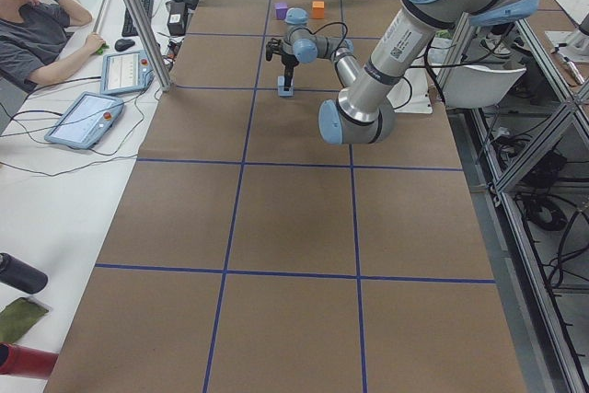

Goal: Place blue block between orange and purple blocks
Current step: 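Carry the light blue cube with the left gripper to the table centre, then open the left gripper and withdraw it from the light blue cube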

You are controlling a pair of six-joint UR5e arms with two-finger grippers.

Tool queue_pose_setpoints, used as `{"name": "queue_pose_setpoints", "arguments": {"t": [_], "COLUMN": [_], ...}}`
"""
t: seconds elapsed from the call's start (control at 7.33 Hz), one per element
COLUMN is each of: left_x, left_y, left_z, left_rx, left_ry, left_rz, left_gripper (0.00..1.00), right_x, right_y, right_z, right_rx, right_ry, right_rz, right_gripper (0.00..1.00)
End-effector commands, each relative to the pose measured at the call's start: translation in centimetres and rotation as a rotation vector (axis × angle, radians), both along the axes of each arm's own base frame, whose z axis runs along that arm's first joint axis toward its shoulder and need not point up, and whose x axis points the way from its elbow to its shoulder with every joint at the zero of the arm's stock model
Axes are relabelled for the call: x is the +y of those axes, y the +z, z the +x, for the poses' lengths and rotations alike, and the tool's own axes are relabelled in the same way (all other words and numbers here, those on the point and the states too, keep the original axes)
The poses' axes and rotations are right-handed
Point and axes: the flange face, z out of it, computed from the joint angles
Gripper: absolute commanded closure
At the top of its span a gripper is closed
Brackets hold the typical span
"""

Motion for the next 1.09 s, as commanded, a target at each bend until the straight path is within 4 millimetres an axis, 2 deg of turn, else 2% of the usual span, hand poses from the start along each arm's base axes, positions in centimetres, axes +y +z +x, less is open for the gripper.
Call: {"name": "queue_pose_setpoints", "arguments": {"t": [0.0,0.14,0.27,0.41,0.68,0.82,0.95], "left_x": [0.2,1.6,2.4,2.0,-0.5,-1.3,-1.9], "left_y": [-2.2,0.1,4.0,8.5,15.8,19.5,23.5], "left_z": [-9.1,-14.8,-20.3,-25.7,-36.1,-41.0,-46.9], "left_rx": [-0.056,-0.077,-0.096,-0.126,-0.172,-0.188,-0.204], "left_ry": [0.128,0.170,0.203,0.254,0.338,0.364,0.369], "left_rz": [0.043,0.076,0.115,0.142,0.188,0.190,0.190], "left_gripper": [0.00,0.00,0.00,0.00,0.00,0.00,0.00], "right_x": [-0.2,-0.7,-0.8,-1.7,-3.1,-3.6,-4.3], "right_y": [-0.6,-1.7,-2.9,-5.8,-13.4,-17.2,-21.0], "right_z": [0.0,-0.8,-2.3,-4.4,-10.7,-14.2,-18.2], "right_rx": [-0.006,-0.036,-0.095,-0.119,-0.170,-0.197,-0.224], "right_ry": [-0.002,-0.006,0.016,0.047,0.095,0.113,0.121], "right_rz": [0.033,0.101,0.088,0.087,0.043,0.015,-0.013], "right_gripper": [0.00,0.00,0.00,0.00,0.00,0.00,0.00]}}
